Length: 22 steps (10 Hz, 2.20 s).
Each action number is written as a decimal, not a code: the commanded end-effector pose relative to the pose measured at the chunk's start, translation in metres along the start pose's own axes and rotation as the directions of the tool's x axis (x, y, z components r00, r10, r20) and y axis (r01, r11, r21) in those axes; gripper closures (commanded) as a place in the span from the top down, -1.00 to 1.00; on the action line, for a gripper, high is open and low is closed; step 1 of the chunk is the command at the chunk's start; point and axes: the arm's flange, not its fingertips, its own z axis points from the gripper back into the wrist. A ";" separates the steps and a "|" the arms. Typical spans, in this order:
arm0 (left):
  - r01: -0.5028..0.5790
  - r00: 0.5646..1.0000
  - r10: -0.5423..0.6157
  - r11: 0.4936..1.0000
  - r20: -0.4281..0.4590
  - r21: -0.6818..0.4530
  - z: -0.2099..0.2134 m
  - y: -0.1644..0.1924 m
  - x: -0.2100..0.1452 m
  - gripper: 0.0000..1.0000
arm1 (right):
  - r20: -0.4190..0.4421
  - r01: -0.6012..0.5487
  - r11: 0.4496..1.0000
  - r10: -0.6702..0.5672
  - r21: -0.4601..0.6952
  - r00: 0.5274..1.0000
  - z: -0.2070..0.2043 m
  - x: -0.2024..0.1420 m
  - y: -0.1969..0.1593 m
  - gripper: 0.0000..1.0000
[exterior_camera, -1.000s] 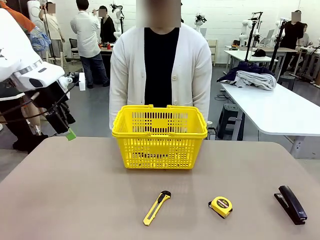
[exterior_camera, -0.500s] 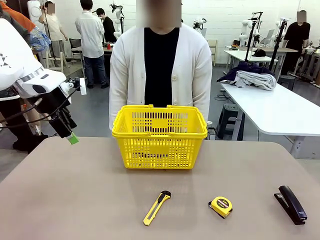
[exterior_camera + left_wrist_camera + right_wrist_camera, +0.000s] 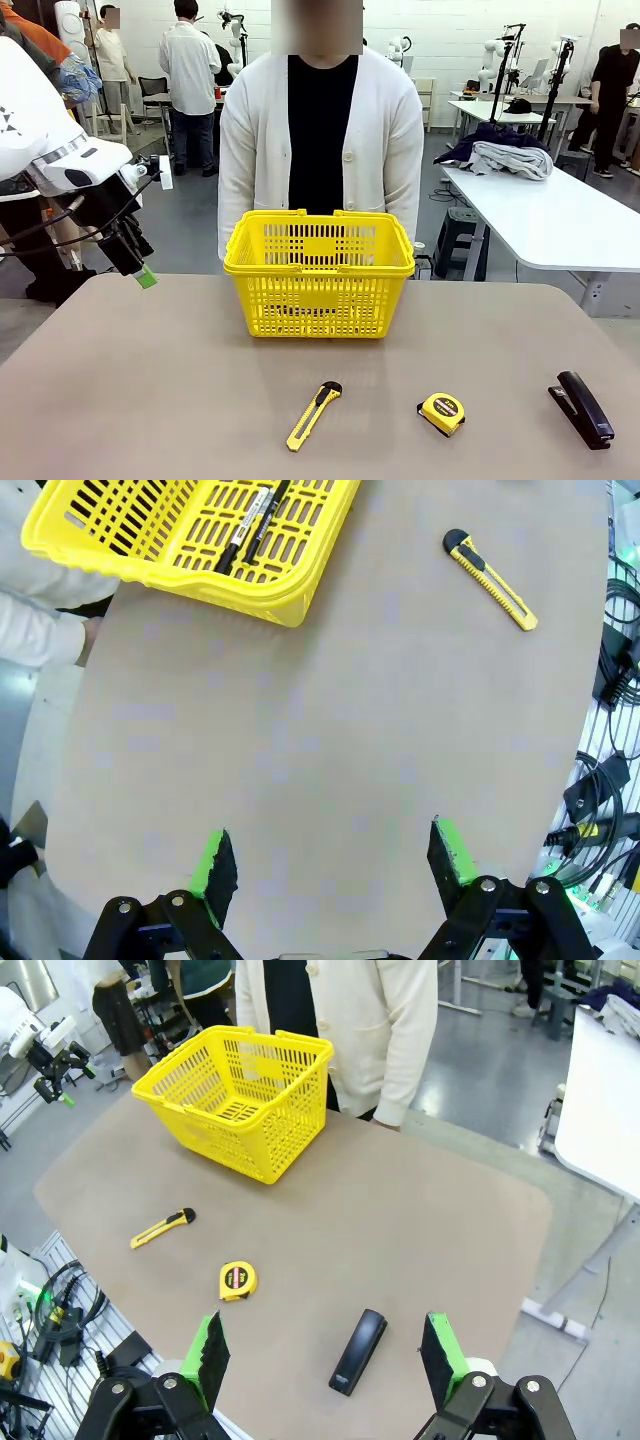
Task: Place the items the person wants into the basket.
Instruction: Pick up the item the person points to and place it in the Market Basket.
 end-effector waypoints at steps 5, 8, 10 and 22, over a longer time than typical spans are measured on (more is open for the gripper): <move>0.090 0.913 -0.075 0.996 0.400 -0.019 0.134 -0.024 -0.106 0.97 | 0.006 0.000 1.000 0.000 0.005 1.000 -0.002 0.000 0.000 1.00; 0.097 0.849 -0.037 0.992 0.526 -0.086 0.160 -0.007 -0.178 0.97 | 0.006 0.000 1.000 0.000 0.005 1.000 -0.002 0.000 0.000 1.00; 0.084 0.805 -0.008 0.991 0.594 -0.100 0.159 -0.008 -0.211 0.97 | 0.006 0.000 1.000 0.000 0.005 1.000 -0.002 0.000 0.000 1.00; 0.057 0.784 0.024 0.992 0.620 -0.111 0.155 -0.015 -0.235 0.97 | 0.006 0.000 1.000 0.000 0.005 1.000 -0.002 0.000 0.000 1.00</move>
